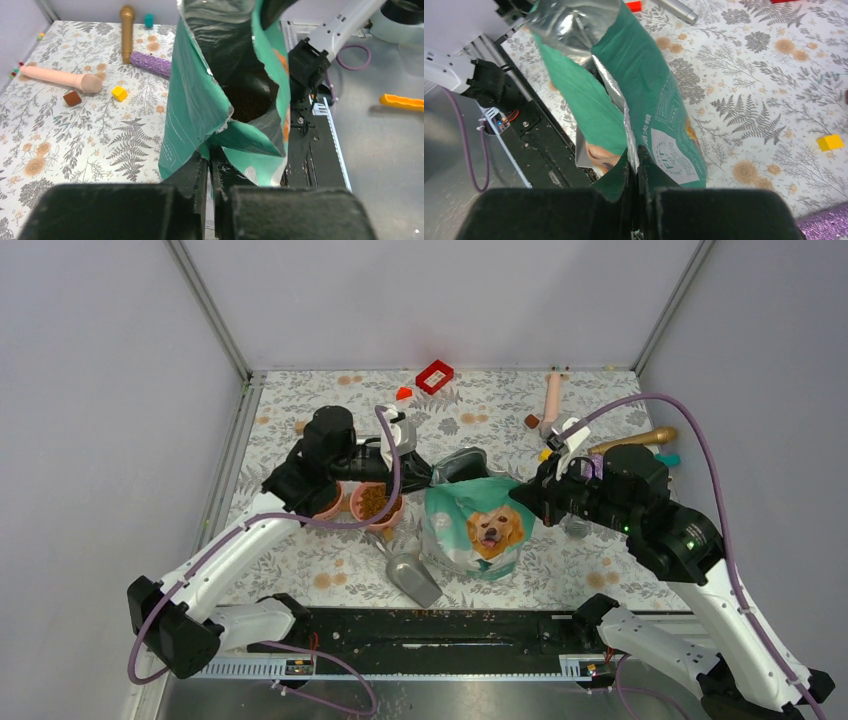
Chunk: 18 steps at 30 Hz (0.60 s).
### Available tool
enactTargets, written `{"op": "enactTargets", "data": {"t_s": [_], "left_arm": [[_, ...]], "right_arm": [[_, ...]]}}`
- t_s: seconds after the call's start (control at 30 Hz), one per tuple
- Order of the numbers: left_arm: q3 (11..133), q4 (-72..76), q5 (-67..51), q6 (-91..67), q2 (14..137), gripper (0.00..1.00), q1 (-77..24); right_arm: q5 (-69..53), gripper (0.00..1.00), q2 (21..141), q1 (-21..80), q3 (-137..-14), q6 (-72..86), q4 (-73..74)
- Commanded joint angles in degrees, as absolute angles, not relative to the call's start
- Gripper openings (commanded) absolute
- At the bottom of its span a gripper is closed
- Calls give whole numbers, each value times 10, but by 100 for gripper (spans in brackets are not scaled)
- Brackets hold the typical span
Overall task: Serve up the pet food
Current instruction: Close the pet food bag at the center of the board.
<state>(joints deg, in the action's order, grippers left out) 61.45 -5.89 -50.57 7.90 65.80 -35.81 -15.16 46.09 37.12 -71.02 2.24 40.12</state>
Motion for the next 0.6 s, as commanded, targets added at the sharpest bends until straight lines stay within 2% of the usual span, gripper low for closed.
{"op": "enactTargets", "data": {"t_s": [0.0,0.1,0.2,0.23,0.3,0.4,0.47,0.57], "left_arm": [[708,-171,-581,187,650,0,-362],[767,-278,-588,241,655,0,-362],[779,-289,-584,223,653,0,-364],[776,-281,-572,200,653,0,-364],[756,-239,-538,151,643,0,-366],[684,-61,-451,10,616,0,-372],[648,26,-373,-41,605,0,-387],[659,9,-319,-37,606,0,-393]], "right_arm": [[-60,0,467,370,-751,24,356],[-60,0,475,370,-750,36,356],[-19,1,482,370,-751,58,354],[8,5,482,369,-750,62,349],[58,10,483,370,-749,65,342],[101,12,475,370,-743,77,326],[94,18,464,370,-733,75,319],[-42,37,441,370,-704,8,327]]}}
